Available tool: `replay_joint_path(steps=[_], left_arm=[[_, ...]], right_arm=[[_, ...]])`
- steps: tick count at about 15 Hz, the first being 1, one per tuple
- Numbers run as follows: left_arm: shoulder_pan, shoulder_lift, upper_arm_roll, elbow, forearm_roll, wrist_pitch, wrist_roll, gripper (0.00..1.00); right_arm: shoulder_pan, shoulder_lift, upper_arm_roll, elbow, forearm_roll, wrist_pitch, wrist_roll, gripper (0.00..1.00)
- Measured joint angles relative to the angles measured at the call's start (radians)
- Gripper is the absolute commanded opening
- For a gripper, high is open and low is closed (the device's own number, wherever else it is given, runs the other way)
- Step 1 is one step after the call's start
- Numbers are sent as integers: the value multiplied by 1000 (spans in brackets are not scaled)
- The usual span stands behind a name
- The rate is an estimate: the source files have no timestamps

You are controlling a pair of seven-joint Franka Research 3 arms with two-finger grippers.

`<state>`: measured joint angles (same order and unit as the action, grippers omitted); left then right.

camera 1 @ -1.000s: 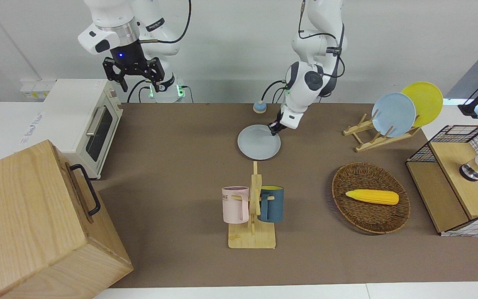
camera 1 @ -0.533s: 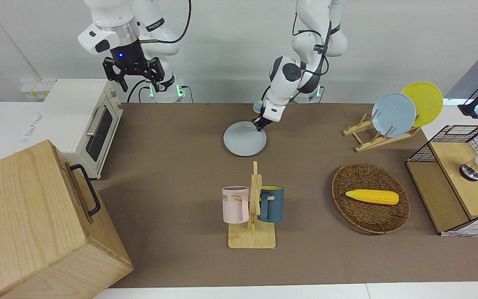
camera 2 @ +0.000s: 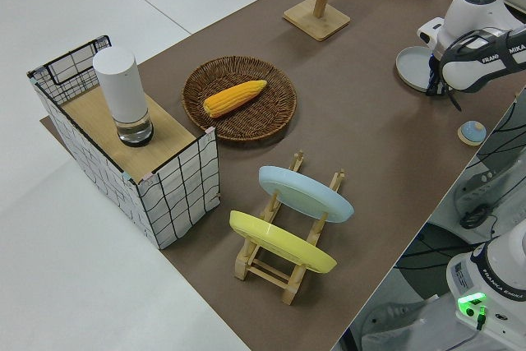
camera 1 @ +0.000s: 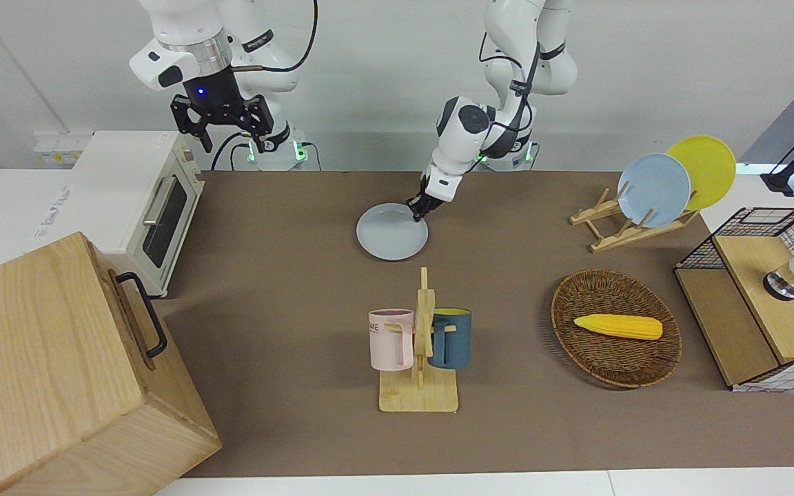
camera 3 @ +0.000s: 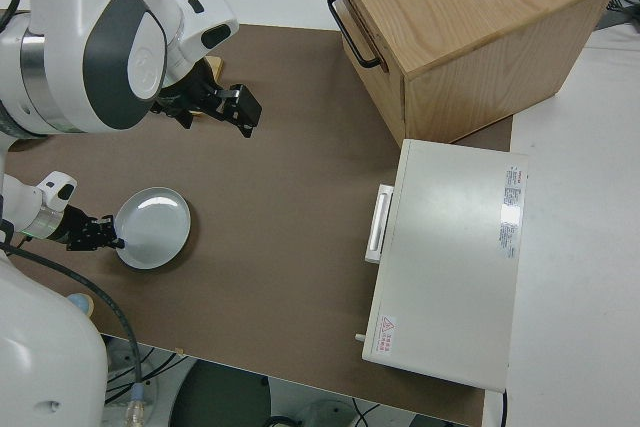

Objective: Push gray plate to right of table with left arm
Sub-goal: 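Push the gray plate with the left gripper across the table toward the toaster oven, then continue pushing the gray plate a little farther with the left gripper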

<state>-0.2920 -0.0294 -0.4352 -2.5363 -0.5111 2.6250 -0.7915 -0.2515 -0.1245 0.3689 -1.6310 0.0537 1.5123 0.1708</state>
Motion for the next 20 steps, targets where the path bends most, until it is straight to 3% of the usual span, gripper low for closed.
replay_joint_path(steps=[7, 20], left_arm=[[-58, 66, -3, 53, -40, 67, -43, 0], [-87, 167, -4, 158, -44, 114, -108, 0]], right_arm=[[0, 0, 0, 0, 0, 0, 0, 996], [0, 0, 0, 0, 0, 0, 0, 996]])
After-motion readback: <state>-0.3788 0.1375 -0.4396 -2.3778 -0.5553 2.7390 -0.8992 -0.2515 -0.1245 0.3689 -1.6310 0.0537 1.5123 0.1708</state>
